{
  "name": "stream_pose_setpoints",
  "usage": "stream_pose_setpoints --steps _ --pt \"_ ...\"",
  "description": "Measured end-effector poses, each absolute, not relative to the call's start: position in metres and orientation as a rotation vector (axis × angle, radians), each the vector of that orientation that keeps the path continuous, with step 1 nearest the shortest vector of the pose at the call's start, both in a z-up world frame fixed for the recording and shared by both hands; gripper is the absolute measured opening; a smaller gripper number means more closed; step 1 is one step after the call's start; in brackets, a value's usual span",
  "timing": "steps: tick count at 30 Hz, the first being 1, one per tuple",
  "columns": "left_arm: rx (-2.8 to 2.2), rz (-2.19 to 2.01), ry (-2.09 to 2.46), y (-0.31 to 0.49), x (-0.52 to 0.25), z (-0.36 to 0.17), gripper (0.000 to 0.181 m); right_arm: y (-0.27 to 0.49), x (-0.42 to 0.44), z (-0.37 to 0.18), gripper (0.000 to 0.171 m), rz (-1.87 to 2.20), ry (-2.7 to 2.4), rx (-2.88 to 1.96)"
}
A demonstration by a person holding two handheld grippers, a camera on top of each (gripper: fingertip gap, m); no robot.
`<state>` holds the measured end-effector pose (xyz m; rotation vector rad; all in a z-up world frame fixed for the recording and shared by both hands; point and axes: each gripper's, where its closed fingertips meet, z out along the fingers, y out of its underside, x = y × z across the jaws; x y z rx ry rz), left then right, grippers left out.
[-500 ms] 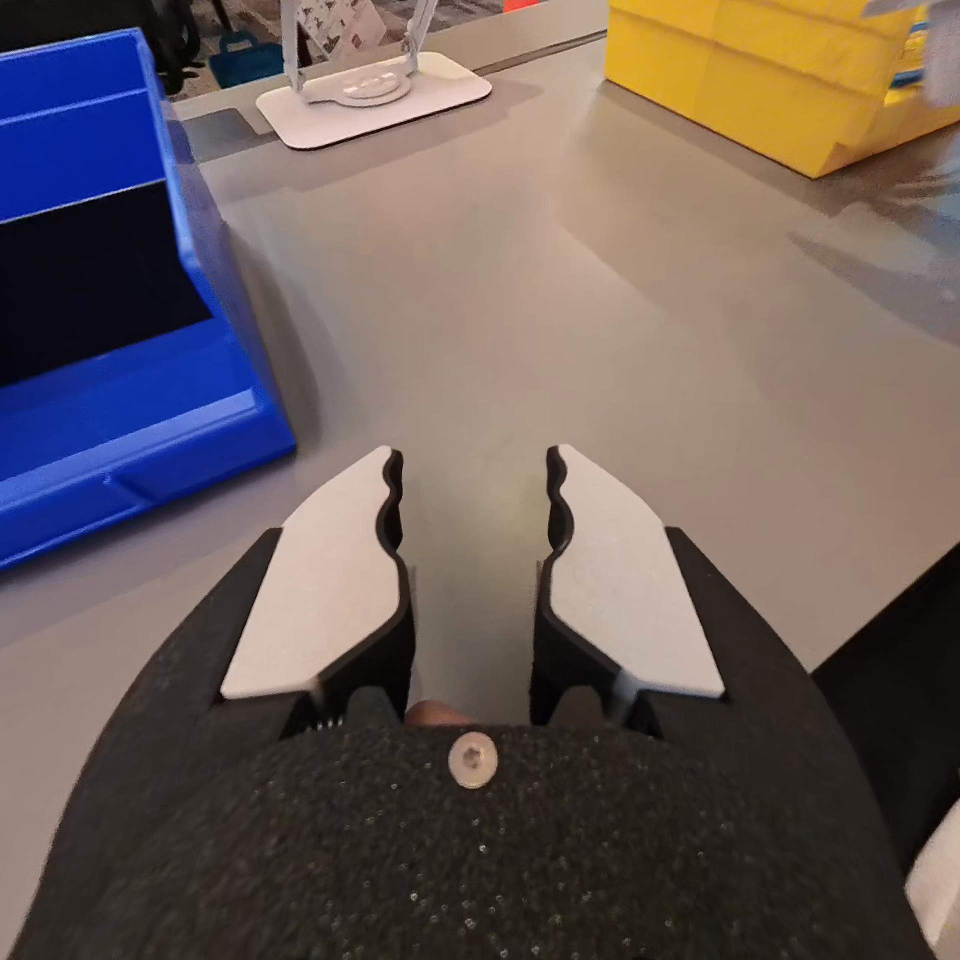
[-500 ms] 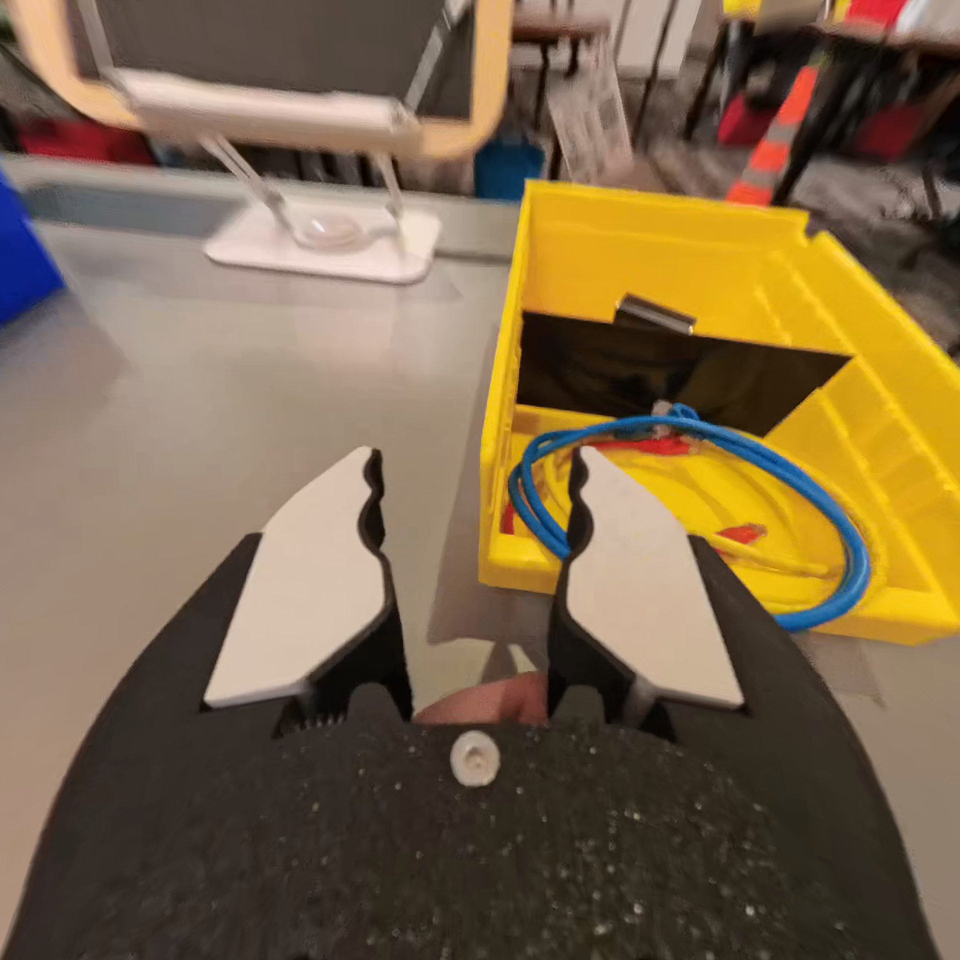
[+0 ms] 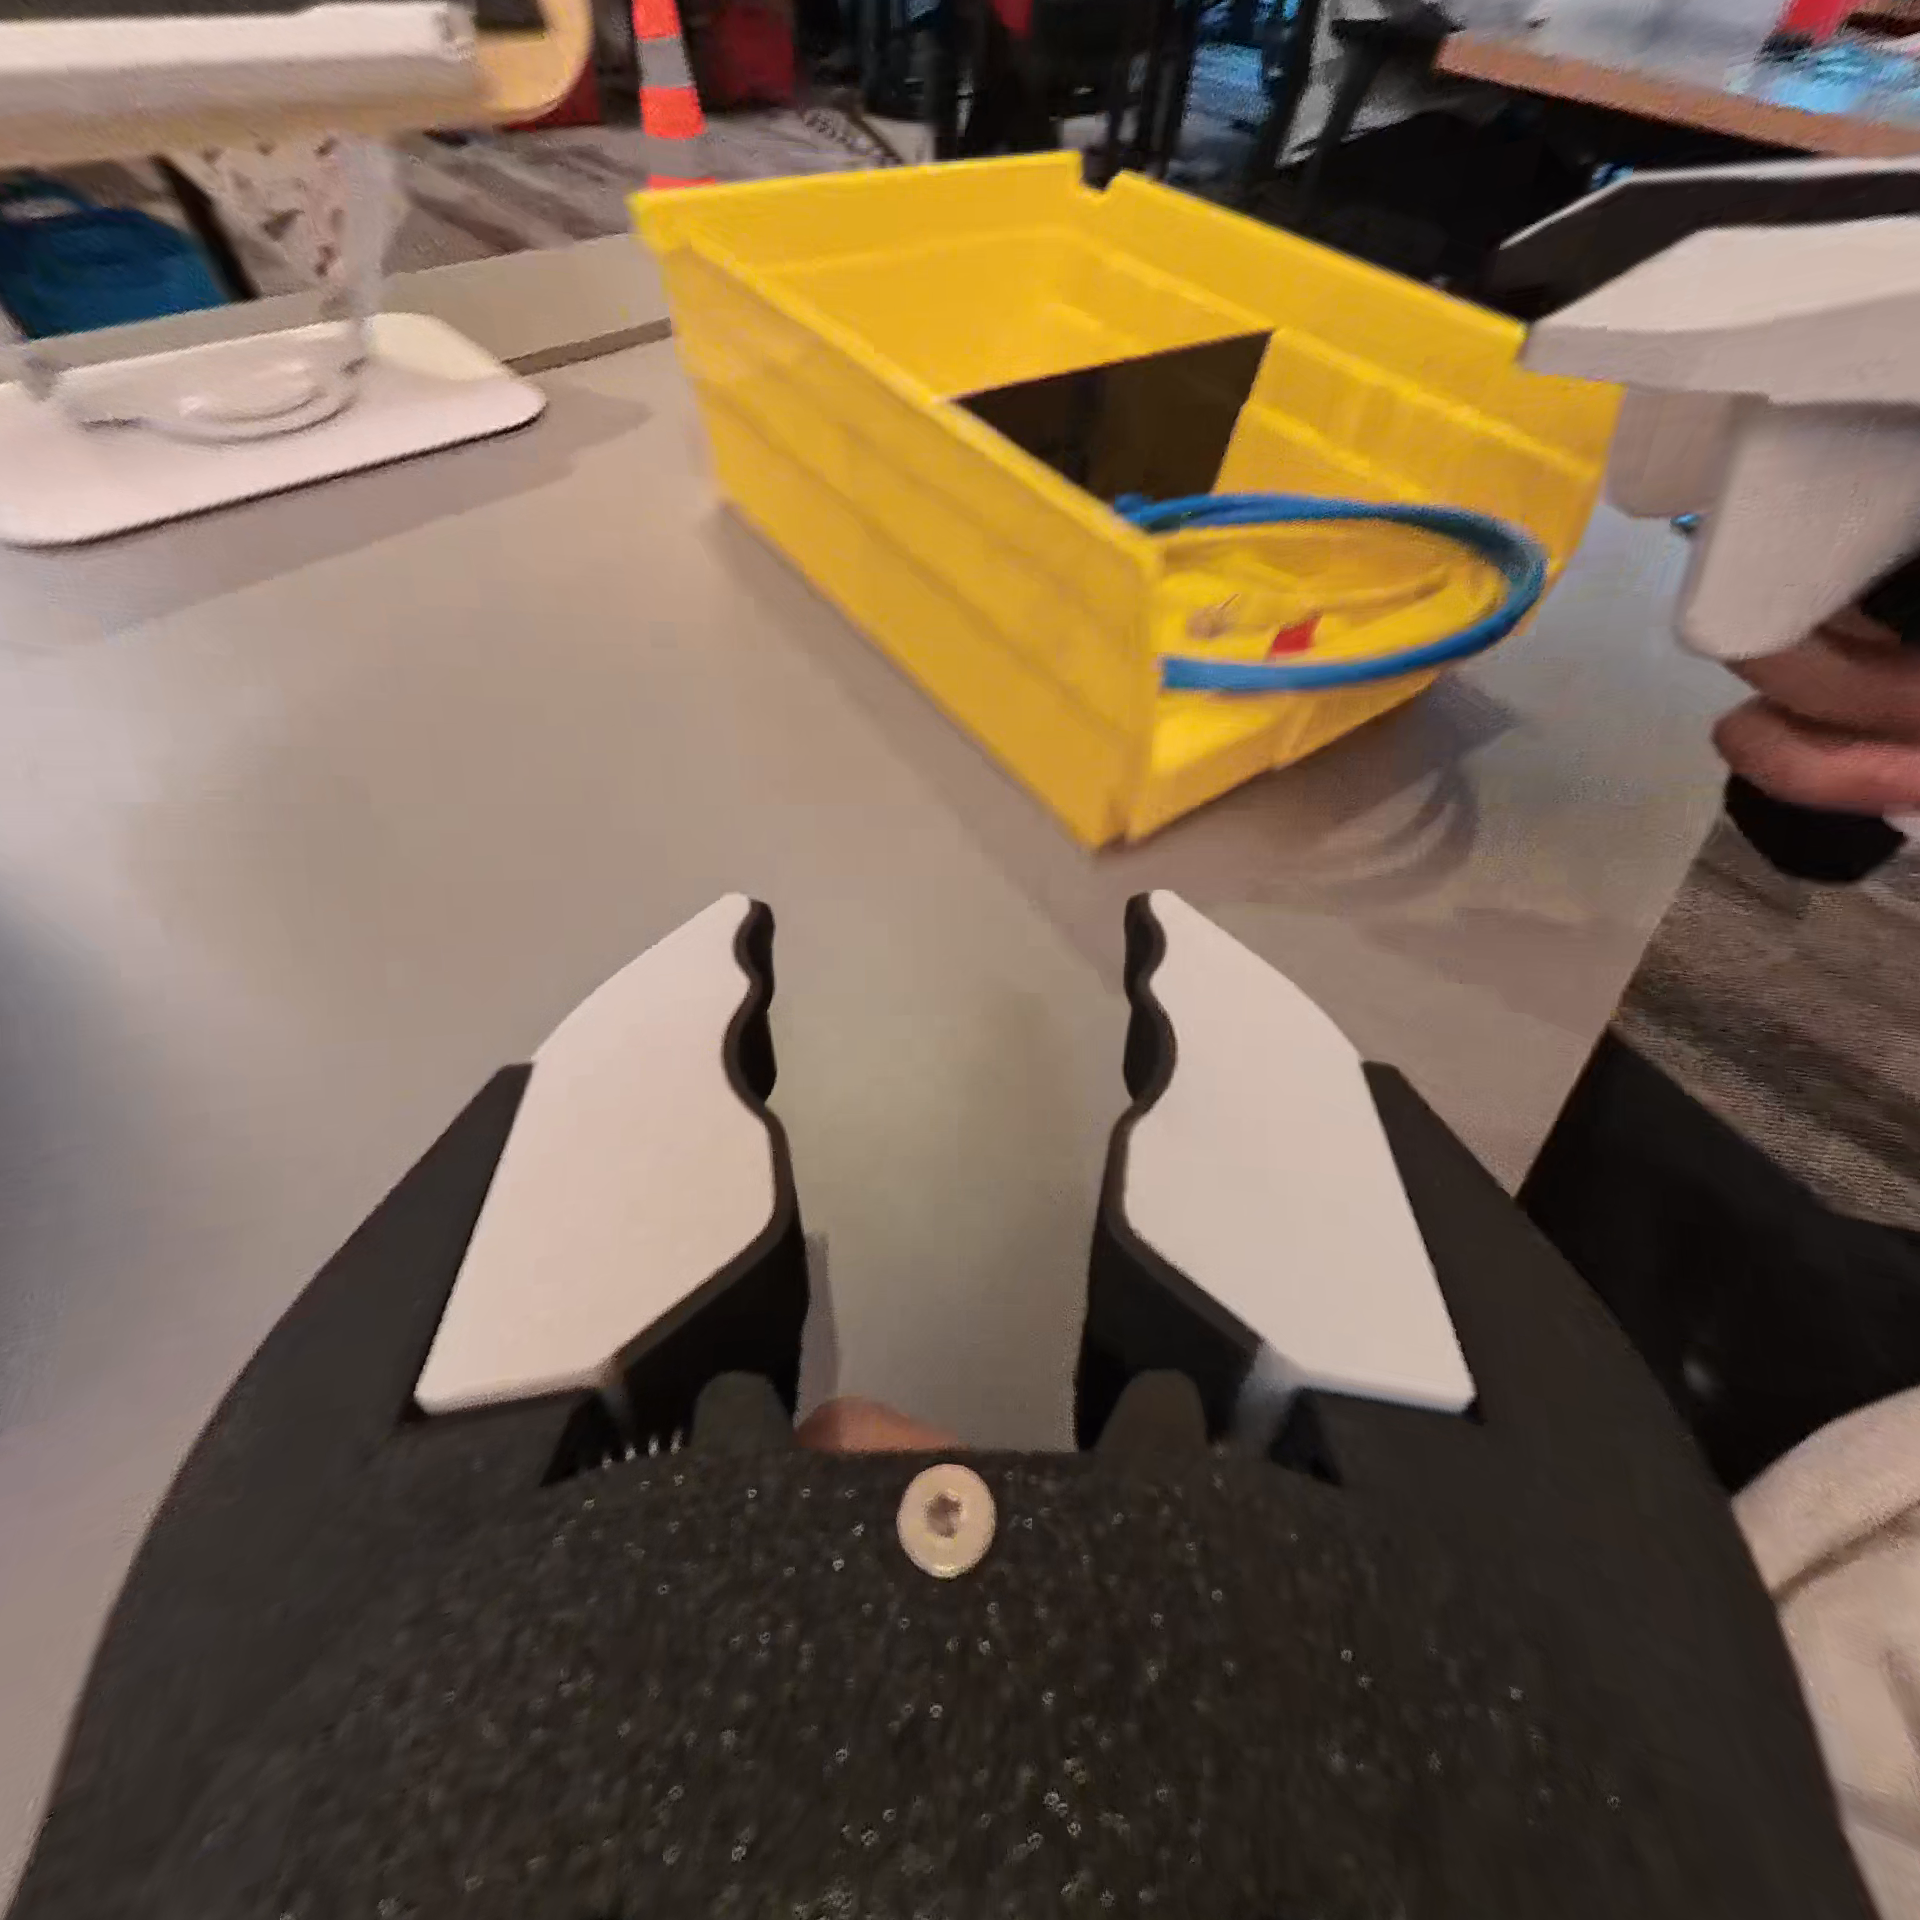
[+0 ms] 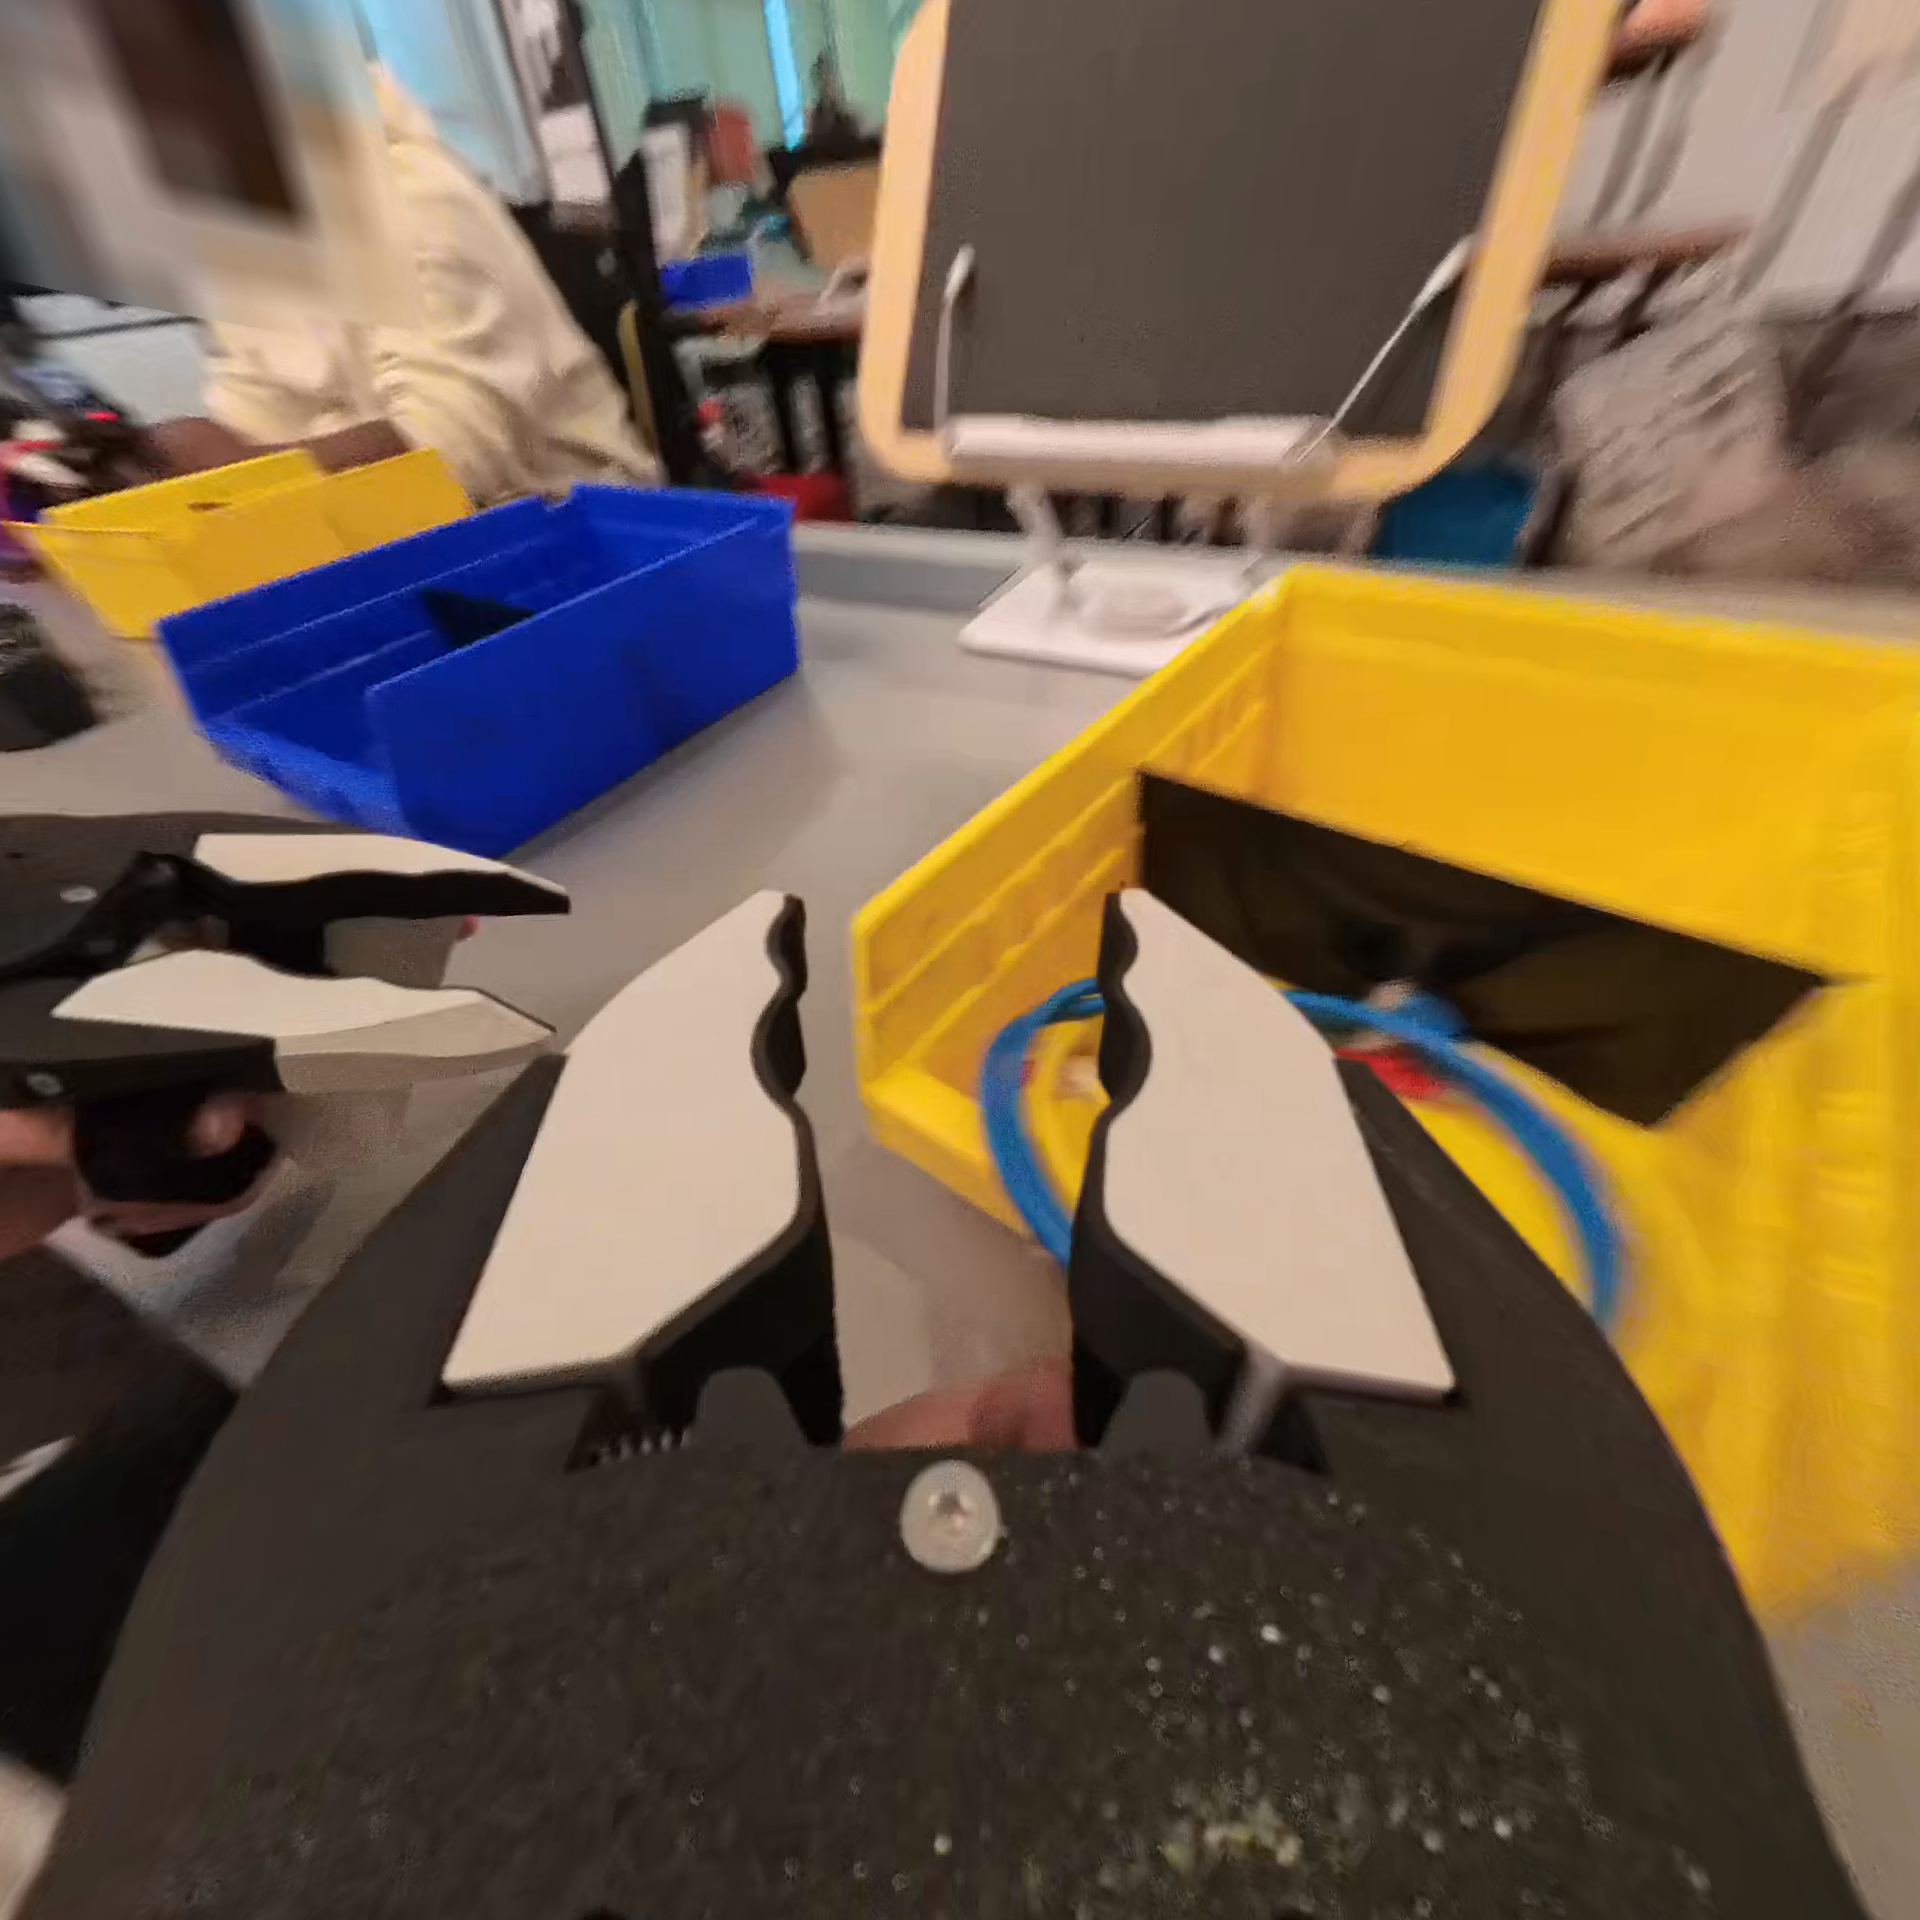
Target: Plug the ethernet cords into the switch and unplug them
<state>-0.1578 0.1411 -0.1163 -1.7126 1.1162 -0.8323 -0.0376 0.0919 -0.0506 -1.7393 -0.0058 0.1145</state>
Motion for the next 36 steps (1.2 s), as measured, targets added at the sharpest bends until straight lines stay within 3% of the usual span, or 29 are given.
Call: stream_pose_setpoints --steps 3,8,10,12,14,26,36 --pt "-1.685 -0.856 1.149 0.137 -0.114 -0.108 0.062 0.055 0.018 -0.040 0.049 -0.280 0.148 -1.682" --pt "-1.824 -0.785 1.124 0.158 -0.063 -0.121 0.053 0.039 0.098 -0.094 0.057 -0.366 0.425 -1.832" --pt "-1.860 -0.835 1.118 0.155 -0.056 -0.128 0.038 0.045 0.103 -0.115 0.046 -0.297 0.479 -1.887" --pt "-1.848 -0.771 1.114 0.157 -0.056 -0.131 0.024 0.051 0.096 -0.132 0.007 -0.164 0.542 -1.938" --pt "-1.786 -0.583 1.167 0.162 -0.061 -0.130 0.009 0.051 0.092 -0.131 0.006 -0.235 0.487 -1.950" --pt "-1.666 -0.495 0.933 0.188 -0.139 -0.092 0.008 0.097 0.029 -0.082 0.003 -0.320 0.303 -1.772" --pt "-1.797 -0.381 0.818 0.244 -0.217 -0.120 0.007 0.175 -0.041 -0.123 0.005 -0.136 0.137 -1.886"
